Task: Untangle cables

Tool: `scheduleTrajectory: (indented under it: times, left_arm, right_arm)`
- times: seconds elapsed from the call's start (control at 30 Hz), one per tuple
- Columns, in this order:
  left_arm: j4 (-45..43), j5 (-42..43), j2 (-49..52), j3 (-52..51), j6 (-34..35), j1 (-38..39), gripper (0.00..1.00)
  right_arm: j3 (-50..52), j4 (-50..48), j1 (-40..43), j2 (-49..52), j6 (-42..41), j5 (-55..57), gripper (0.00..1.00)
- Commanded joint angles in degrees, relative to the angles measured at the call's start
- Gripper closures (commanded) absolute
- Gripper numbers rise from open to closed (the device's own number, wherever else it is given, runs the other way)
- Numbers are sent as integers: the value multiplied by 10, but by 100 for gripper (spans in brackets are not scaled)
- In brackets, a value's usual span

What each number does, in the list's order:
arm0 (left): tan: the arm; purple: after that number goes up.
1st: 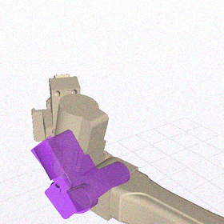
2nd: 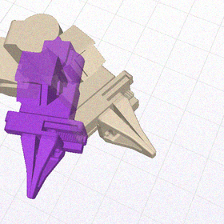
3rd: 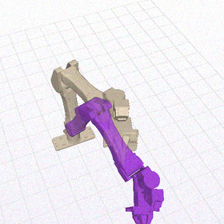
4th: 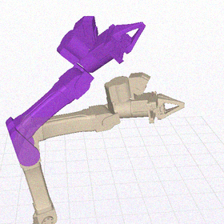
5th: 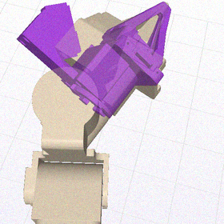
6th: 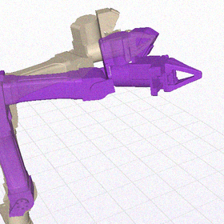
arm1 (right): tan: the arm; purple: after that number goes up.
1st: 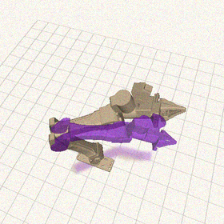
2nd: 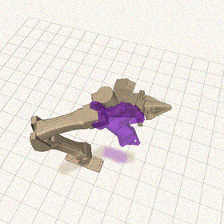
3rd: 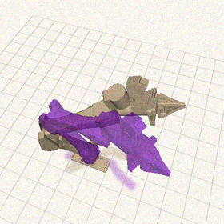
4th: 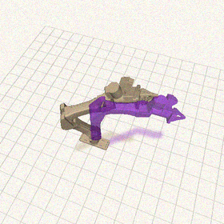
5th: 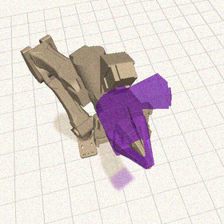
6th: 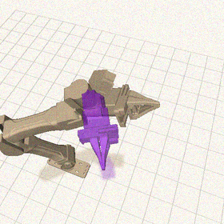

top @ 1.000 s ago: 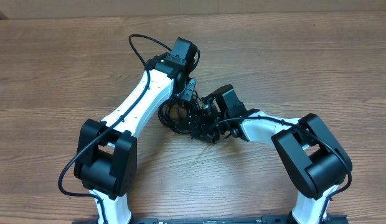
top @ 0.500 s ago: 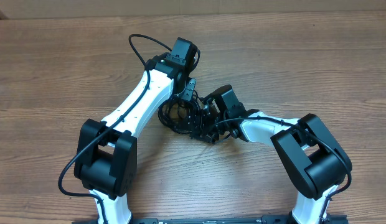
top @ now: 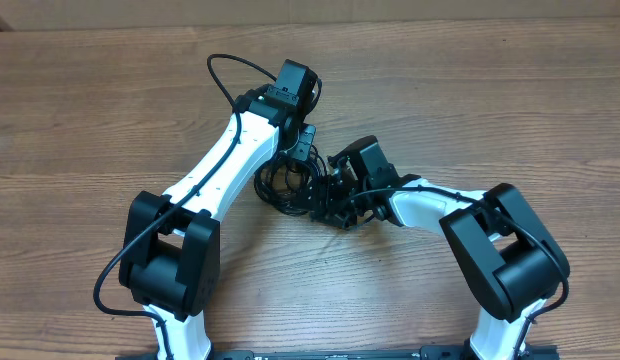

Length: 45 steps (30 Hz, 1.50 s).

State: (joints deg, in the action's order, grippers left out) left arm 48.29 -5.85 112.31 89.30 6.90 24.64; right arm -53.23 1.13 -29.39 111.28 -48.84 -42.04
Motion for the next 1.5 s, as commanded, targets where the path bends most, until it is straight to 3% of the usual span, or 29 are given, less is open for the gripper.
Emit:
scheduleTrajectory:
  times: [0.0,0.23,0.5,0.67,1.1,1.47]
  left_arm:
    - [-4,-5,5,8,-11,-3,96]
    - [-9,3,5,8,-11,-3,96]
    - [-34,141,5,8,-32,-2,96]
    - [-29,195,5,8,-91,-2,96]
    - [25,193,5,8,-271,-3,96]
    - [24,195,5,8,-266,-42,96]
  right_arm:
    - [11,17,18,-12,14,40,38]
    - [11,54,63,-12,35,64,38]
    - [11,62,82,-12,42,88,40]
    - [11,68,86,-12,42,125,43]
    - [11,72,127,-12,42,125,43]
    - [11,42,127,-12,44,142,43]
